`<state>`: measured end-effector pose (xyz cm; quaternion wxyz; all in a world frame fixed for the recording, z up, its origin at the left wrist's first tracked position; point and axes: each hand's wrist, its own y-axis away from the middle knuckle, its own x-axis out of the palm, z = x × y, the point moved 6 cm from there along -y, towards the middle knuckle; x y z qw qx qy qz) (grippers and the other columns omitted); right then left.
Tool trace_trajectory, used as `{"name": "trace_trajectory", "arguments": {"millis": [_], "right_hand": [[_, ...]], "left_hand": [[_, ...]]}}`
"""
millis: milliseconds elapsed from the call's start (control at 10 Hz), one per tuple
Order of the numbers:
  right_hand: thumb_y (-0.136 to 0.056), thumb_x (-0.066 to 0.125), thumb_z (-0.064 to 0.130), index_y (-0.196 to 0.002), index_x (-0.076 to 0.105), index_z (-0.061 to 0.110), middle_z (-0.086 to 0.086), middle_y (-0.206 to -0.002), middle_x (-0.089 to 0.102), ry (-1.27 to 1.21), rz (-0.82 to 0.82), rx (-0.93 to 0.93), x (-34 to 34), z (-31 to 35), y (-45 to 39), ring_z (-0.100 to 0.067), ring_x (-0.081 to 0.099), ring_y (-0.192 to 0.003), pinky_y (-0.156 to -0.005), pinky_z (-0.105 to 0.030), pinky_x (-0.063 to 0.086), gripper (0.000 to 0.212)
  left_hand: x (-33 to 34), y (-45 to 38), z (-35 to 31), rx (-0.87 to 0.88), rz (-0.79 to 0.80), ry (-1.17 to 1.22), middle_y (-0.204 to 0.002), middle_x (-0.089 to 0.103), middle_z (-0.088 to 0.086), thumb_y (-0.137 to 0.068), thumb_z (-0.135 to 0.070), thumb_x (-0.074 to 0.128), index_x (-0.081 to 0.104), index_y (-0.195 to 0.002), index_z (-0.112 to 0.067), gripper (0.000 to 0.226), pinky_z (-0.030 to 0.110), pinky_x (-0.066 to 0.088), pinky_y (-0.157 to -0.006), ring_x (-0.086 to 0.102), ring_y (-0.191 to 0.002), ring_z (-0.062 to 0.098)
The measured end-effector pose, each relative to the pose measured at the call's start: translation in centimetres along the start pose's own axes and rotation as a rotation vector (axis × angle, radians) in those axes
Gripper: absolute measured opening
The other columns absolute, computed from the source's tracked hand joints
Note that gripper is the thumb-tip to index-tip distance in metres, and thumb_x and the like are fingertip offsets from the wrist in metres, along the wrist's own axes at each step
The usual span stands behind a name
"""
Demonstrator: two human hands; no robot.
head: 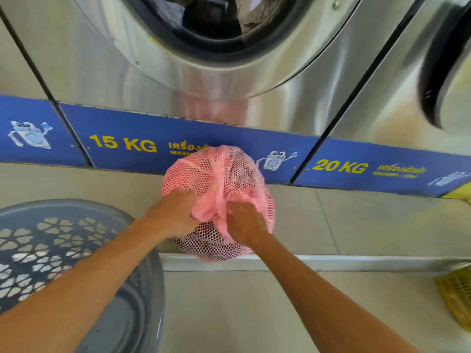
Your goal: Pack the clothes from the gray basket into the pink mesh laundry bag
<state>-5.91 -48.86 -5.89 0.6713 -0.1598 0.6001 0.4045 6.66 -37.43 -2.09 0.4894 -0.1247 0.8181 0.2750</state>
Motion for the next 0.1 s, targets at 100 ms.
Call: {"name": "trace_trajectory", "arguments": {"millis": [100], "right_hand": [[-0.101,0.052,0.022,-0.141,0.059,0.024,-0.004,-0.138,0.064,-0.015,0.058,0.047,-4.90,1.05,1.03,-0.031,0.057,-0.128,-0.103,-0.047,0.051,0.040]], "left_hand": [[-3.29,2.47,-1.62,-0.039,0.067,0.044,-0.117,0.058,0.005,-0.079,-0.038,0.063,0.058,-0.121,-0.024,0.045,0.044,0.055,-0.085,0.060,-0.103,0.026]]}}
